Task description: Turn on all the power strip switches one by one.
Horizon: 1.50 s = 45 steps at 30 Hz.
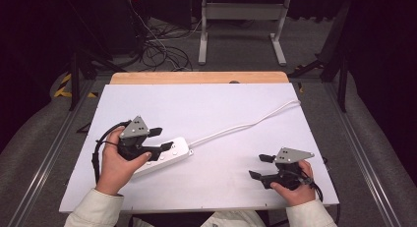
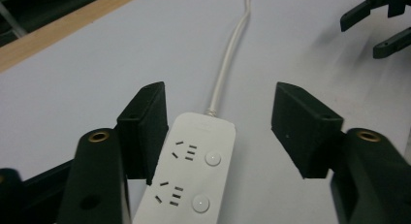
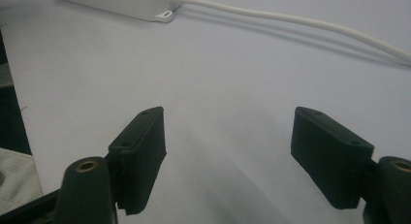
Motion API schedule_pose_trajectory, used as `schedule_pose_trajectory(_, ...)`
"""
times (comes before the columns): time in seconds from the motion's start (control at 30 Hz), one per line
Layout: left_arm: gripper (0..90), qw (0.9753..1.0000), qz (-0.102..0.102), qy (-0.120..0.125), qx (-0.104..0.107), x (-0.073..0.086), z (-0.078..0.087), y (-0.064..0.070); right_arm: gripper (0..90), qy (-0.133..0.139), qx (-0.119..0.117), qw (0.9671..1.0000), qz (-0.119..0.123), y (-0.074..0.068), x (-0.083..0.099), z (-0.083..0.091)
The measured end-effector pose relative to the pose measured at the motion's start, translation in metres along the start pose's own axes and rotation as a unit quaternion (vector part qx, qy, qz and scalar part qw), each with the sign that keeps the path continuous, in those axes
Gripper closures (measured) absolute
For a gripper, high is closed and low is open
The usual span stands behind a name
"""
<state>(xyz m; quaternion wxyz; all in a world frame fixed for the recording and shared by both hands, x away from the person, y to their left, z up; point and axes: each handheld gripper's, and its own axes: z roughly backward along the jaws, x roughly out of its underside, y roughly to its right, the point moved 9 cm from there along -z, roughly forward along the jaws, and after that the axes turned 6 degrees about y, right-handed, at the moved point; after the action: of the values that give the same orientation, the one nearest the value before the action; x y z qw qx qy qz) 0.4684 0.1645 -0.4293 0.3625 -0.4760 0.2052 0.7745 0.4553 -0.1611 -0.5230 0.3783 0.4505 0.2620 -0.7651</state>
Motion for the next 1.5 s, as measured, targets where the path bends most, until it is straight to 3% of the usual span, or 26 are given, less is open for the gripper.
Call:
schedule_pose_trajectory(0.17,27.1,0.9994,0.001,0.035,-0.005,-0.003,0.012,-0.003,29.1,0.003,0.000,1.0000,0.002,0.000,-0.001,0.001)
schedule_pose_trajectory(0.37,23.2,0.9981,0.001,0.061,-0.006,0.001,0.026,-0.004,29.0,0.006,0.000,1.0000,0.001,0.000,-0.002,0.002)
schedule_pose_trajectory(0.5,23.7,0.9961,-0.005,0.086,-0.019,0.008,0.034,-0.007,29.0,0.009,0.004,0.9999,0.003,0.001,-0.003,0.003)
schedule_pose_trajectory(0.67,21.9,0.9942,0.010,0.105,-0.020,0.021,0.046,-0.013,28.9,0.012,0.005,0.9999,0.004,0.001,-0.004,0.003)
schedule_pose_trajectory(0.97,17.4,0.9934,0.016,0.111,-0.021,0.048,0.060,-0.021,28.9,0.017,0.005,0.9998,0.010,0.000,-0.005,0.004)
schedule_pose_trajectory(1.2,15.2,0.9961,-0.002,0.088,-0.010,0.072,0.062,-0.021,28.9,0.019,0.003,0.9997,0.012,-0.001,-0.006,0.005)
schedule_pose_trajectory(1.5,13.1,0.9965,0.029,0.079,-0.004,0.106,0.062,-0.024,25.3,0.014,-0.006,0.9997,0.017,-0.003,-0.004,0.005)
